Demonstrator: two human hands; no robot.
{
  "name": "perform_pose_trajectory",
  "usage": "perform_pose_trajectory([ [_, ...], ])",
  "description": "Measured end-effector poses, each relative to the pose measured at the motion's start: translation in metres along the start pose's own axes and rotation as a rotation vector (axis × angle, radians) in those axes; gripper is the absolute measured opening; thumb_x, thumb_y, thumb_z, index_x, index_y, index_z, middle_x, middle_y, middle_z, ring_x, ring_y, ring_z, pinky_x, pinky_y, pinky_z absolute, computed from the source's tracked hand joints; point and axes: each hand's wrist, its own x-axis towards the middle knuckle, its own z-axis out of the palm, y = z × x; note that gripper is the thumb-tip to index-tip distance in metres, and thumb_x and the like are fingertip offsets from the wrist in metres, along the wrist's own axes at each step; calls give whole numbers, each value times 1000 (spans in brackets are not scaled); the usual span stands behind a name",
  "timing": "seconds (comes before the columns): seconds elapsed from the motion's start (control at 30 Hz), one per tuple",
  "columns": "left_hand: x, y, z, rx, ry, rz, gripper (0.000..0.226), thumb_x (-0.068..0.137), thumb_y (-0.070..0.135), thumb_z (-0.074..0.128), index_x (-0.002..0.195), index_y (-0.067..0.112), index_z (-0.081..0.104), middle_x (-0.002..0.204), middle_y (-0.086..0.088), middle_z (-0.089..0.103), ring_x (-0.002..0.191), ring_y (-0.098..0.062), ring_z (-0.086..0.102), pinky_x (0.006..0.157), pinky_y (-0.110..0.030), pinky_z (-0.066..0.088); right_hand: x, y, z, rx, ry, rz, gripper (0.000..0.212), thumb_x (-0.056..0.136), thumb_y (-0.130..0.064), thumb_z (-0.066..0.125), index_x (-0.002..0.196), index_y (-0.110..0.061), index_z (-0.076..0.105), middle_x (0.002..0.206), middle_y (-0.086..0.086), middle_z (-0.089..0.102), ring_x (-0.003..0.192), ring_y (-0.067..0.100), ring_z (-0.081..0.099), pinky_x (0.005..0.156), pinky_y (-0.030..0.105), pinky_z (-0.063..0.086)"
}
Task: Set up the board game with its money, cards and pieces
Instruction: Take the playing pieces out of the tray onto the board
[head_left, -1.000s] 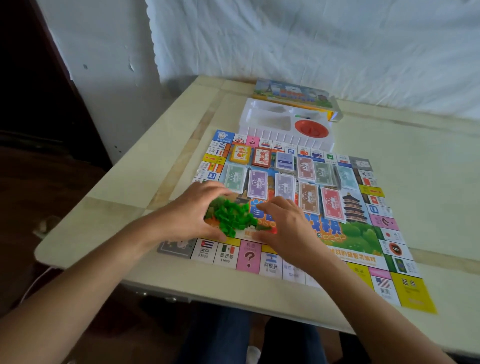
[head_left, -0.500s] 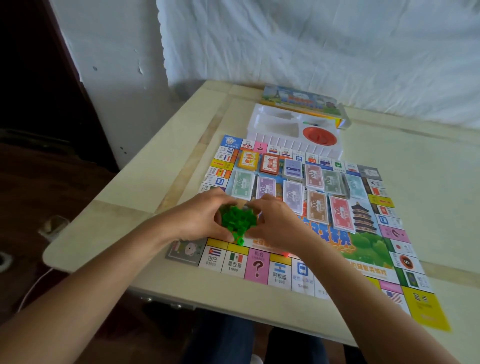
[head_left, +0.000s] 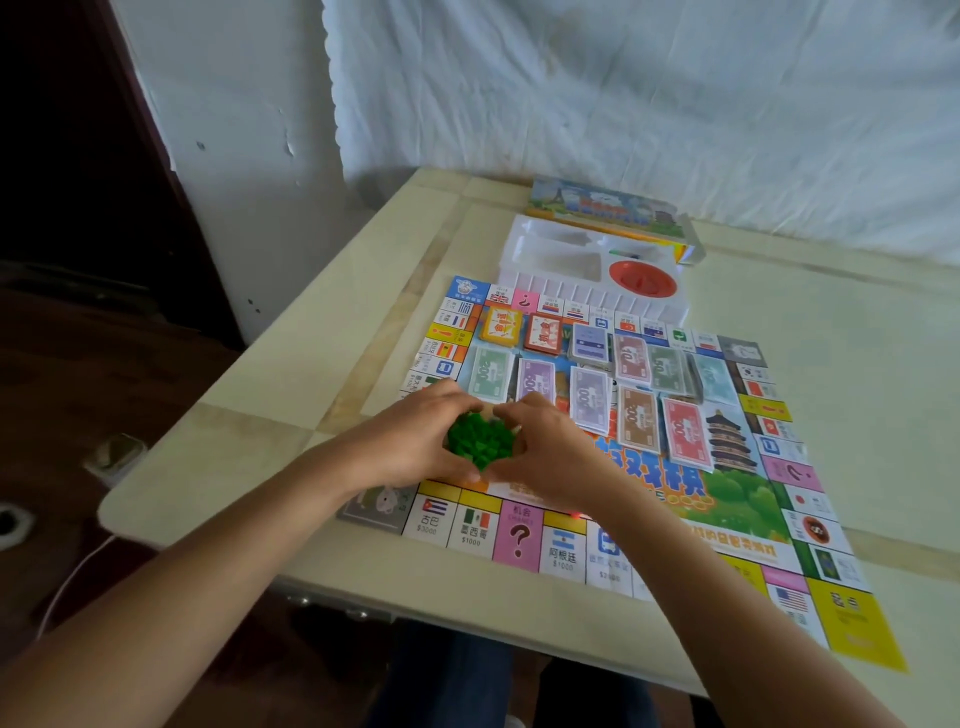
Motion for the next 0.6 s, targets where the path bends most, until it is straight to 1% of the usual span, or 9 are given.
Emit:
perform_pose_trajectory([
  [0.07,-3,-2,0,0,3,-3,71,76,36,76,138,25,44,117,12,40,111,-7,44,92,-21,40,-7,4,-11,135,31,23,50,81,-14,71,128,-12,53,109,-1,50,81,9,54,68,18,47],
  [0.13,-7,-2,2,29,35,17,74,75,40,76,140,28,42,124,11,40,116,-7,42,96,-25,42,-20,16,-26,223,121,67,45,82,-8,69,125,-13,56,99,-3,53,77,9,55,67,20,48],
  [0.17,-10,-2,3,67,78,47,76,74,42,77,140,28,42,126,10,40,118,-7,40,98,-26,41,-28,24,-33,204,160,87,42,81,-9,70,121,-14,59,94,-5,53,77,10,55,69,21,48],
  [0.23,-12,-1,8,170,194,140,76,71,46,77,138,27,46,128,8,42,118,-9,37,98,-25,34,-47,37,-41,98,163,111,39,79,-15,73,116,-17,61,88,-12,50,74,4,51,66,15,41],
  [0.3,-11,1,15,251,258,208,76,69,55,74,135,26,50,130,4,45,119,-14,38,96,-31,32,-64,42,-39,34,96,119,42,79,-24,74,118,-20,59,92,-12,48,72,1,47,62,13,37],
  [0.4,-6,-1,23,286,254,209,81,66,74,54,133,30,51,137,2,45,126,-19,38,96,-37,30,-73,37,-24,-17,61,119,50,82,-29,71,127,-22,52,107,-7,45,85,8,49,73,17,40],
  [0.43,-4,0,25,266,255,210,79,66,76,48,131,31,54,138,3,45,127,-19,38,97,-37,30,-72,35,-19,-37,77,114,49,83,-26,70,128,-21,52,109,-6,44,88,9,50,76,20,40],
  [0.5,-1,0,29,202,275,248,66,69,71,48,120,31,62,131,4,53,122,-18,43,95,-38,31,-66,32,-12,-41,112,99,43,85,-23,68,126,-20,55,106,-5,44,88,11,50,77,22,39],
  [0.6,5,4,38,223,267,299,52,74,67,48,106,32,68,123,7,58,117,-19,47,94,-36,29,-57,30,-4,-42,143,68,26,87,-20,65,112,-18,63,98,-4,45,84,15,52,74,25,40],
])
